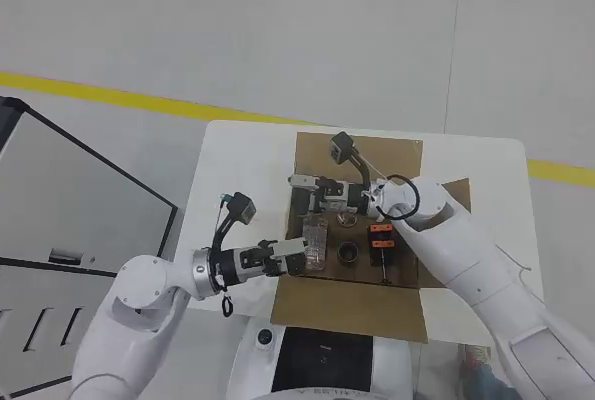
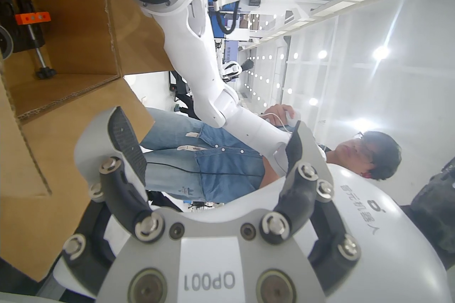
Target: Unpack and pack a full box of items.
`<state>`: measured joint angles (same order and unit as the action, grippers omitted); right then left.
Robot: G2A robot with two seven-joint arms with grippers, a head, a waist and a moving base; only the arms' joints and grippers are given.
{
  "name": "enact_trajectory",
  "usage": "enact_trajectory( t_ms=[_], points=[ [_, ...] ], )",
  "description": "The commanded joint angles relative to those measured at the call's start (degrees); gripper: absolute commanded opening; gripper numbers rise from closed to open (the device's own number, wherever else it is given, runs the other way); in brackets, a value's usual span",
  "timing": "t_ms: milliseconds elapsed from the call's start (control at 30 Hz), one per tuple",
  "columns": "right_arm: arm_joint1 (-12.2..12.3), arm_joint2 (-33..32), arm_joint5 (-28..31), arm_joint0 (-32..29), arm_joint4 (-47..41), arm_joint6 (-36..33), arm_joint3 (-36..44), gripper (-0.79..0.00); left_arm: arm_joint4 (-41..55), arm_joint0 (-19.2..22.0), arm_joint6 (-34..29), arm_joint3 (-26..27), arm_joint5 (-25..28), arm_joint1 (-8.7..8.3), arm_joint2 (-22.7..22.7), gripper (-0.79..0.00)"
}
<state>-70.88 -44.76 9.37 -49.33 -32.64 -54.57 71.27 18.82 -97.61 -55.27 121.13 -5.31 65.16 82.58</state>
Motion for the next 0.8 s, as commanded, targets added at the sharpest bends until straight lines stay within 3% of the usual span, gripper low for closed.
enact_trajectory(
  t_ms=[0, 200, 467, 767],
  points=[
    [-0.02, -0.26, 0.0, -0.32, 0.27, 0.11, 0.35, 0.0, -2.47, 0.22, 1.22, -0.66, 0.12, -0.12, -0.55, 0.0],
    [-0.05, -1.11, -0.5, -0.82, 0.76, -0.17, 1.18, 0.0, -6.82, 0.03, 3.5, -2.02, 0.57, -0.49, -0.58, 0.0],
    [0.18, -2.83, -0.15, -1.91, 1.74, -0.63, 1.13, 0.0, -7.58, -0.04, 6.01, -4.38, 0.72, -1.03, 2.76, 0.0],
    [3.95, -13.67, -1.69, -8.05, 5.01, -4.42, 4.56, 0.0, -10.28, 0.27, 8.5, -8.0, 0.51, -1.55, 5.02, 0.0]
  ],
)
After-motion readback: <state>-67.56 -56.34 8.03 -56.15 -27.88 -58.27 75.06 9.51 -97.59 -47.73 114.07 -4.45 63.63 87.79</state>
